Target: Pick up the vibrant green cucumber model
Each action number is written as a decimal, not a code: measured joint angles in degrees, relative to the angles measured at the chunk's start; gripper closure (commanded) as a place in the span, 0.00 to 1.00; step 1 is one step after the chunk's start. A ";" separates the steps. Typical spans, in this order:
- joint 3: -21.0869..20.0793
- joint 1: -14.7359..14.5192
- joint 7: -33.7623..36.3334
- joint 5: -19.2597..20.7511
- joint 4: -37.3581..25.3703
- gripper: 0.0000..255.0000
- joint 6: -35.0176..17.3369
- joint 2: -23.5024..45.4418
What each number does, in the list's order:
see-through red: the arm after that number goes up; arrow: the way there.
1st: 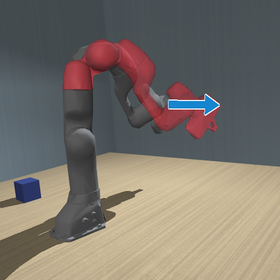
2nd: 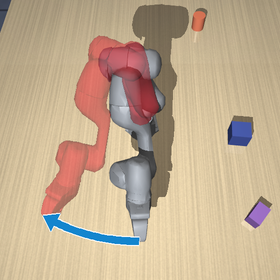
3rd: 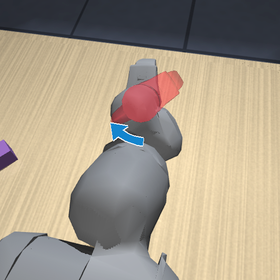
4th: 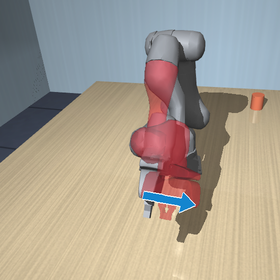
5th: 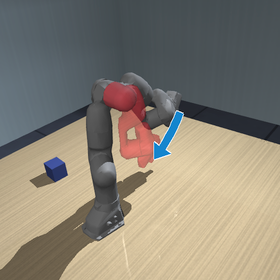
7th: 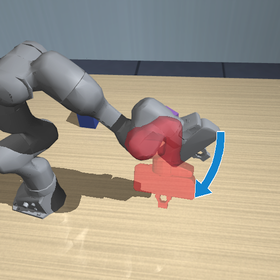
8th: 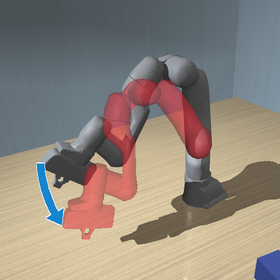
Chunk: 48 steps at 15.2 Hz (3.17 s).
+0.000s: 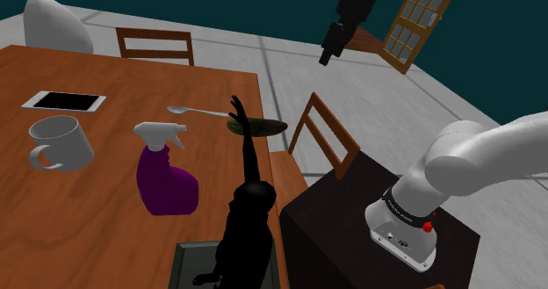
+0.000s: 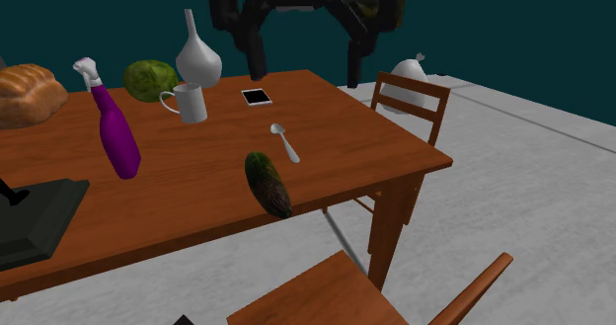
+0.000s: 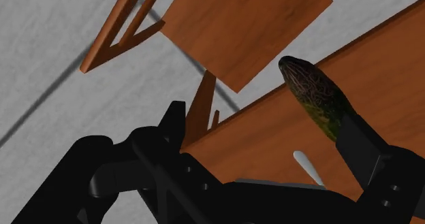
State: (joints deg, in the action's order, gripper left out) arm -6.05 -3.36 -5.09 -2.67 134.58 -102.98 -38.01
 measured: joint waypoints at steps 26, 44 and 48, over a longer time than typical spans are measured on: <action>-10.33 -7.87 -10.05 11.08 2.93 0.00 -35.46 35.07; -10.29 -7.89 -10.57 10.58 2.35 1.00 -34.26 34.35; -10.13 -7.99 -11.79 9.35 1.40 1.00 -31.32 32.19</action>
State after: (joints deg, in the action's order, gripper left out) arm -16.18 -11.35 -16.88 6.67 135.98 -134.30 -5.82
